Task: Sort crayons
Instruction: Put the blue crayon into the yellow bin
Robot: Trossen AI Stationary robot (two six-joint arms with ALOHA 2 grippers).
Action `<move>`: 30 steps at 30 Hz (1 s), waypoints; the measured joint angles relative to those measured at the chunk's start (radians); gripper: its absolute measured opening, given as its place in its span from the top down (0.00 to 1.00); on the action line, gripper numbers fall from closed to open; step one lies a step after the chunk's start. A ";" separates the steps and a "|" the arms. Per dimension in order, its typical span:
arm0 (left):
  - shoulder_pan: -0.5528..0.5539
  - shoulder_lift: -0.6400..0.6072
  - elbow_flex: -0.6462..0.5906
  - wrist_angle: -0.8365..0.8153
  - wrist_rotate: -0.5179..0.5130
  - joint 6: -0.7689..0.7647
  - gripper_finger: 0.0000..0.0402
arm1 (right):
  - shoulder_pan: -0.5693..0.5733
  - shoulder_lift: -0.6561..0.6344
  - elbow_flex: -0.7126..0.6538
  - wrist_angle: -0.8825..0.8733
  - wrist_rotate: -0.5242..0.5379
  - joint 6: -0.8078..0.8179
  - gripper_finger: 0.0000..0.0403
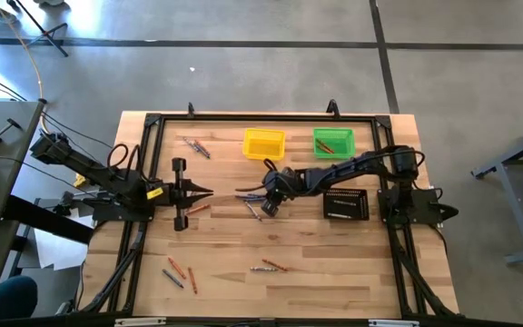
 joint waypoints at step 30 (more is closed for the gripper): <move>0.000 0.000 0.000 -0.016 0.001 -0.045 0.98 | 0.004 0.007 0.000 -0.003 0.026 0.003 0.78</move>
